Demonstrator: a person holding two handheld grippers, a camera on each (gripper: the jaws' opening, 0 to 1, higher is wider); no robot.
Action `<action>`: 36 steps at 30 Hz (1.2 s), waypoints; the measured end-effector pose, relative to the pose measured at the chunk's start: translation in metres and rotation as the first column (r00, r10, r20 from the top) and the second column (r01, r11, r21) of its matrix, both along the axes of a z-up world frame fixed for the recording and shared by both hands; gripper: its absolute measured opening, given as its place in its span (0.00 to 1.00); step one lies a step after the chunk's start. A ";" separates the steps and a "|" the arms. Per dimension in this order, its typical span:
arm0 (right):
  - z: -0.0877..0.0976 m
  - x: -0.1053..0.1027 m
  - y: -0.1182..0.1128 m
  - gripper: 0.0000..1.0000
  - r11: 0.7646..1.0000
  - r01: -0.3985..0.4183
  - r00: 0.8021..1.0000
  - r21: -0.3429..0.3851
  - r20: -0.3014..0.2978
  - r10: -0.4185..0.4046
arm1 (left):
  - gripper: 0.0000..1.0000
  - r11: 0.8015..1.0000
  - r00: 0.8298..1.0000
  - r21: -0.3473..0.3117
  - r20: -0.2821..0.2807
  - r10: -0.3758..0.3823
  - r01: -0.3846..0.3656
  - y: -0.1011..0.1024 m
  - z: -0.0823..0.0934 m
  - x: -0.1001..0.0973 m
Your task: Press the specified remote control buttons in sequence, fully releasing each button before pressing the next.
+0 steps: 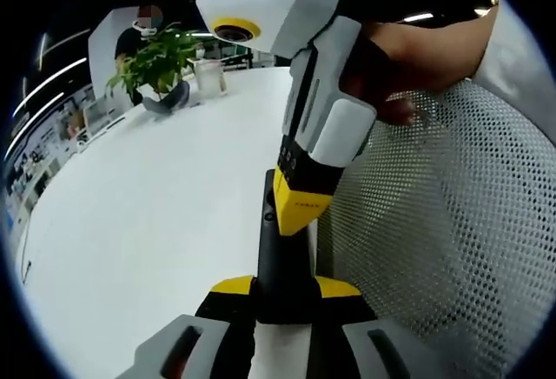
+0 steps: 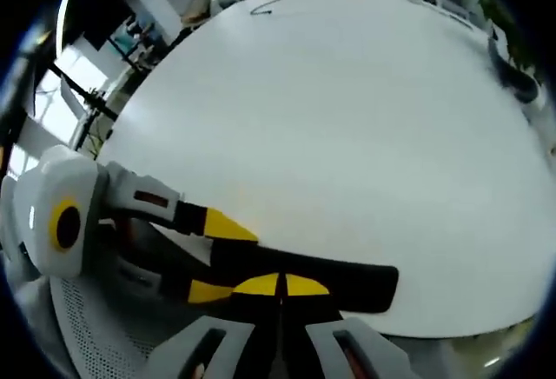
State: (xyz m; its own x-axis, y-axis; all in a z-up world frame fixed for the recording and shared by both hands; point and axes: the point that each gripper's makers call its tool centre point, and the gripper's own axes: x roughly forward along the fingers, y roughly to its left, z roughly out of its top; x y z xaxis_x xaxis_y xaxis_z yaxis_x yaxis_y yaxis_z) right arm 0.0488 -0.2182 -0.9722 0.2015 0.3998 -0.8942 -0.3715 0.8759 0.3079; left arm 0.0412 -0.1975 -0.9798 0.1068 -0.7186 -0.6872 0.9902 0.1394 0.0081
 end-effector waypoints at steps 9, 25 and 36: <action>-0.001 0.003 0.000 0.00 1.000 0.001 1.000 0.012 0.005 -0.001 | 0.24 1.000 1.000 -0.002 -0.005 0.007 -0.007 0.000 0.000 0.000; 0.000 0.002 0.001 0.00 0.999 0.009 1.000 0.035 0.003 -0.009 | 0.25 0.998 0.999 0.023 -0.013 0.052 -0.052 -0.001 0.000 0.001; 0.004 0.004 -0.001 0.00 0.991 0.082 0.996 0.101 -0.030 -0.080 | 0.25 0.999 0.999 0.031 -0.006 0.035 -0.035 0.000 0.000 0.000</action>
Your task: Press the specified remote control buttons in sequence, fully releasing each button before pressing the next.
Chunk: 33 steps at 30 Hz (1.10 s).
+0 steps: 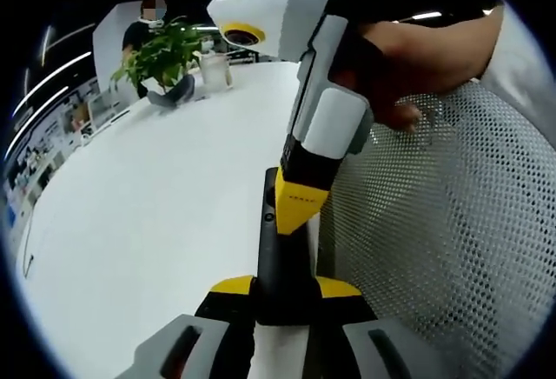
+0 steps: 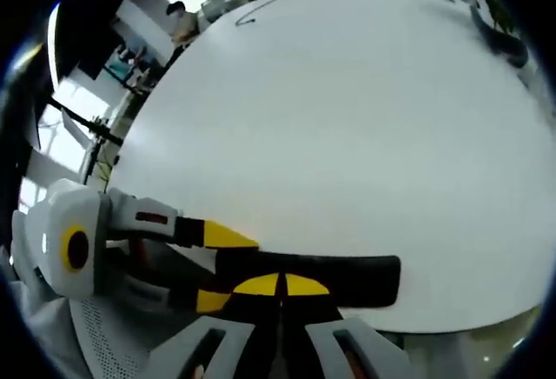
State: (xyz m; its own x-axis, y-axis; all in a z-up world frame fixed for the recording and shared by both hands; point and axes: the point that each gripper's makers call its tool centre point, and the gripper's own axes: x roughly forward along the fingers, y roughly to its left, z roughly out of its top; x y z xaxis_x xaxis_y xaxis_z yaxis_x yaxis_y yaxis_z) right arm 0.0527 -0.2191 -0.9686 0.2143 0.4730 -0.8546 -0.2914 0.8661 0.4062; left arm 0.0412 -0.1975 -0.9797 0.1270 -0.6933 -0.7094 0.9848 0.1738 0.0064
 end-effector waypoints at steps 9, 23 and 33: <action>0.003 0.001 0.009 0.00 0.997 0.007 1.000 0.080 -0.010 -0.007 | 0.25 1.000 1.000 -0.008 0.000 -0.002 0.002 0.000 0.000 0.000; -0.001 -0.003 0.012 0.00 0.998 -0.045 0.999 0.054 -0.010 0.045 | 0.25 1.000 1.000 -0.002 -0.003 0.001 -0.001 0.000 0.000 0.000; -0.010 -0.008 0.015 0.00 0.999 -0.046 0.999 0.027 0.013 0.046 | 0.25 1.000 1.000 0.005 -0.004 0.003 -0.003 0.001 -0.007 -0.006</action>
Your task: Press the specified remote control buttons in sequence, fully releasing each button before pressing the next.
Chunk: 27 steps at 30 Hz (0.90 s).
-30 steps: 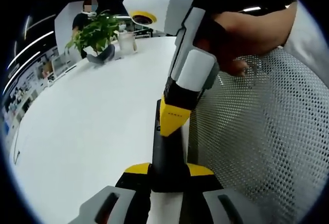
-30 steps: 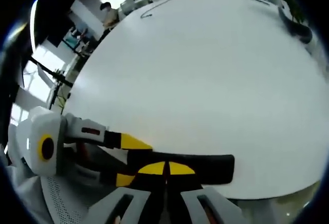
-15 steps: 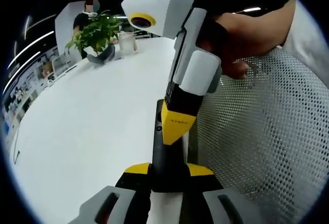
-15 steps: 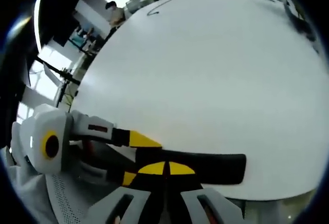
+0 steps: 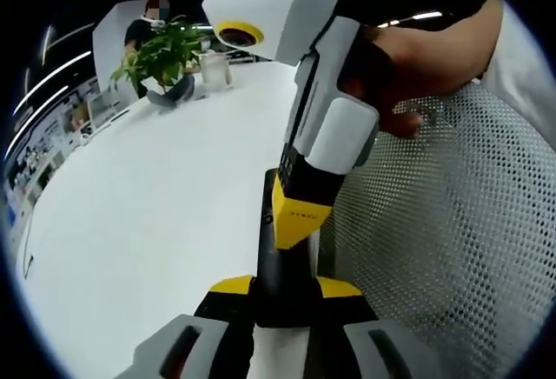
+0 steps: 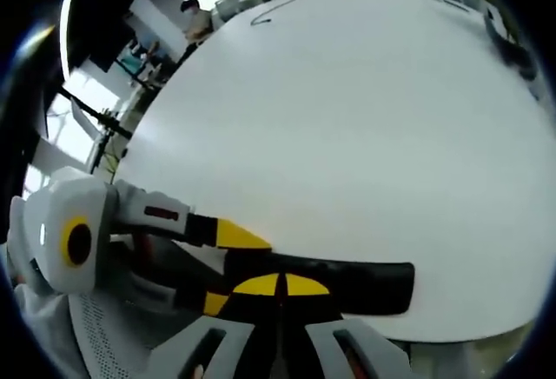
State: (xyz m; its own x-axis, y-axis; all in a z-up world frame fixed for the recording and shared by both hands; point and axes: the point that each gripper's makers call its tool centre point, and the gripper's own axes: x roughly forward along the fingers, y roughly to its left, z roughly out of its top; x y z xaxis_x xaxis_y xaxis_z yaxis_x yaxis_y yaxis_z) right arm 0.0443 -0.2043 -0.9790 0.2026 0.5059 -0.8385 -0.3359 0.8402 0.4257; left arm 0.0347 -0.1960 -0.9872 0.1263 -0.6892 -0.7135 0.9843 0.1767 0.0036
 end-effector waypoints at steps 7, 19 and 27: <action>-0.001 -0.001 0.001 0.00 0.999 0.023 1.000 -0.025 0.000 -0.023 | 0.25 1.000 1.000 0.000 0.000 0.011 -0.011 0.000 0.000 0.000; 0.001 0.000 0.000 0.00 0.999 0.017 1.000 -0.047 0.010 -0.016 | 0.25 1.000 1.000 0.019 -0.004 0.013 -0.013 -0.001 0.000 0.001; 0.000 0.001 -0.002 0.00 0.999 0.044 0.998 -0.023 -0.032 -0.045 | 0.25 1.000 1.000 0.014 -0.006 0.014 -0.013 -0.001 0.000 0.001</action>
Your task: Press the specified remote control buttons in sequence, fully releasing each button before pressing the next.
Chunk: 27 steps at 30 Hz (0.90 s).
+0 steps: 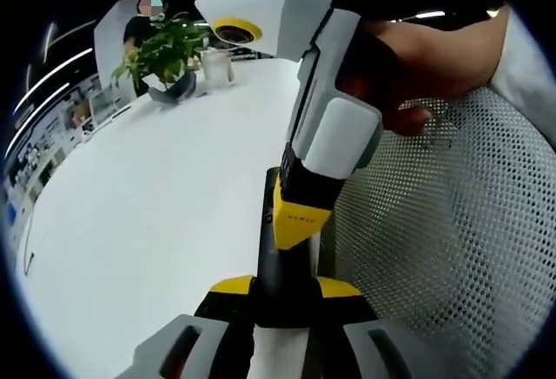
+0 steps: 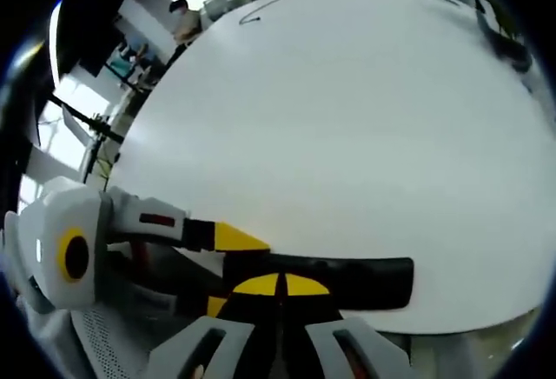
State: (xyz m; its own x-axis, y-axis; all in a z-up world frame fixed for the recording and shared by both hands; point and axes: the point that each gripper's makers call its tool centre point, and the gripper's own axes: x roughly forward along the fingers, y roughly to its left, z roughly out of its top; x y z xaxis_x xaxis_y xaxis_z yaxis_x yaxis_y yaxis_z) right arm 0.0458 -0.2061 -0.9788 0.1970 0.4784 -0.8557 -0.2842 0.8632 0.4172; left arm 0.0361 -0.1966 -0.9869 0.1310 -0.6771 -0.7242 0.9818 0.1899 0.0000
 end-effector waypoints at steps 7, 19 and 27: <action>0.000 -0.001 0.001 0.00 1.000 -0.014 1.000 -0.019 0.018 0.015 | 0.25 1.000 1.000 -0.013 0.002 -0.008 0.008 0.000 0.000 0.000; 0.003 -0.005 0.002 0.00 0.996 -0.070 0.997 -0.057 0.031 0.072 | 0.25 1.000 1.000 -0.028 0.004 -0.013 0.013 0.001 0.001 -0.001; 0.062 0.030 -0.017 0.00 1.000 0.026 0.938 0.011 0.346 -0.029 | 0.25 0.999 1.000 -0.028 0.005 -0.015 0.015 0.000 0.001 -0.001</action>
